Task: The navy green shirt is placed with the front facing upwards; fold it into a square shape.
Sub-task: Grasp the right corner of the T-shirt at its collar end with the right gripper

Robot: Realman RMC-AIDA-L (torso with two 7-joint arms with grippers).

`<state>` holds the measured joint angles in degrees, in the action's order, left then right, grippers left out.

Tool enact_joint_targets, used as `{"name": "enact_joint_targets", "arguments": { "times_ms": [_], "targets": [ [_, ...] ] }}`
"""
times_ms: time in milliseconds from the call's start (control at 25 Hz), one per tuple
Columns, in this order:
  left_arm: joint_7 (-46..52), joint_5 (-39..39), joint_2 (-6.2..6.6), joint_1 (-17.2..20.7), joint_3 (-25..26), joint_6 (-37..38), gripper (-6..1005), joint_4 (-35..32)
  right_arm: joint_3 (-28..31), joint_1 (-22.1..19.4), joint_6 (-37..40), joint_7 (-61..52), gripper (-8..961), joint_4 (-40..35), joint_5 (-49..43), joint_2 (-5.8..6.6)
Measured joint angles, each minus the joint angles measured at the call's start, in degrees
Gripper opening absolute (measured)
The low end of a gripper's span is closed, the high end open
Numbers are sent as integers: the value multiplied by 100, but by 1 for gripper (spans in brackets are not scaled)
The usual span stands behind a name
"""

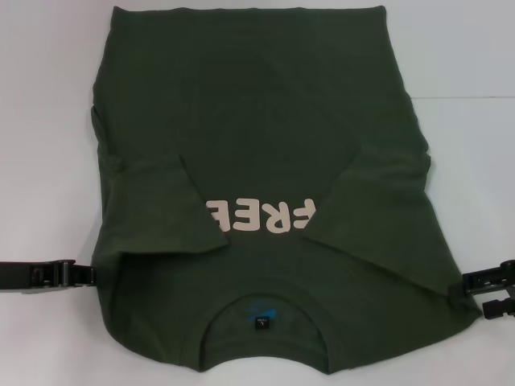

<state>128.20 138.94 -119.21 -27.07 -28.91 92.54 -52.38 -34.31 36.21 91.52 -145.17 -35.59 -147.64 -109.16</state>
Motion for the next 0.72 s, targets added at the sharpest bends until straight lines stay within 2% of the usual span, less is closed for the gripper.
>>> {"name": "enact_joint_targets", "arguments": {
  "times_ms": [720],
  "targets": [
    [-17,-54,1,0,-7,0,67,31,-32,13,-178,7,913,79,2,-99]
  ]
}}
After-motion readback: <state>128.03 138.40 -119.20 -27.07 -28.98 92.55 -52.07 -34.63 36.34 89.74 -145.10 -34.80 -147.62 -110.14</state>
